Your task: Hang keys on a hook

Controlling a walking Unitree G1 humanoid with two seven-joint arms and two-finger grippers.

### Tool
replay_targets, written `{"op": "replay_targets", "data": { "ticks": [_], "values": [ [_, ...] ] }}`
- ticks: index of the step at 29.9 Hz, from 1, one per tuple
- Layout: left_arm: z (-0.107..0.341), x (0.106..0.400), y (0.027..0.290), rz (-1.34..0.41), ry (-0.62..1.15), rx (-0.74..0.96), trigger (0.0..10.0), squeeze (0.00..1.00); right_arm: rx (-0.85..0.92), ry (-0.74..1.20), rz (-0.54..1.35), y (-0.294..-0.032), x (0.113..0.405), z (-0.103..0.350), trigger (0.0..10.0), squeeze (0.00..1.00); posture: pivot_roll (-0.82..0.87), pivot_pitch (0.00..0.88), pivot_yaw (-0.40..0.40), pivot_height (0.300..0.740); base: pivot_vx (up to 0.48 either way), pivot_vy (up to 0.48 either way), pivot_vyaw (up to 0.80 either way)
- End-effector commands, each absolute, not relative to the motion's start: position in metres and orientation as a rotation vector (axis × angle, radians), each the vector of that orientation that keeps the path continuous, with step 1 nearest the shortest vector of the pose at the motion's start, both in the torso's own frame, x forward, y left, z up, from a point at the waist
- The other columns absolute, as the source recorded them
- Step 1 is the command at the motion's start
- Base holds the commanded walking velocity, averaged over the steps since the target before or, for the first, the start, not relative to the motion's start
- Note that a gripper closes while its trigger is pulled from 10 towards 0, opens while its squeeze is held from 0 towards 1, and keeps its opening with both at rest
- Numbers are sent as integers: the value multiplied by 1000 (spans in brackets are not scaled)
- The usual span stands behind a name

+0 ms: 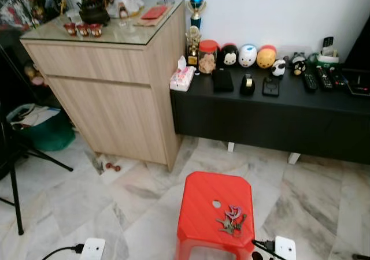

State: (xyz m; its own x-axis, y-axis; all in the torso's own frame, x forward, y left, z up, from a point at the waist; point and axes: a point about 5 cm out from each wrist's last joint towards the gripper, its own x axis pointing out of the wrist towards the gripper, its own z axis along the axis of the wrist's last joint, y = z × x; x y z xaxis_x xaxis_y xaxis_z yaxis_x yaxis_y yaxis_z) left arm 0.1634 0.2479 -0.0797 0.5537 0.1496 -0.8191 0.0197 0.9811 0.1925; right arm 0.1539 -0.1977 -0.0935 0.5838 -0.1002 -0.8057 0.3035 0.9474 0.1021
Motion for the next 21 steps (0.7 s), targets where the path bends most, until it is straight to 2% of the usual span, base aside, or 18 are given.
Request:
{"op": "replay_targets", "data": {
  "ticks": [1, 8, 21],
  "values": [
    [-82, 159, 246, 57, 998, 192, 10000, 0, 253, 918, -273, -201, 152, -94, 10000, 0, -21, 0, 42, 740, 0, 0, 0],
    [-81, 157, 251, 89, 990, 201, 10000, 0, 226, 938, -260, -199, 149, -95, 10000, 0, 123, 0, -23, 740, 0, 0, 0],
    [-80, 156, 256, 78, 1001, 219, 10000, 0, 236, 924, -246, -194, 151, -95, 10000, 0, 113, 0, -9, 740, 0, 0, 0]
  ]
}}
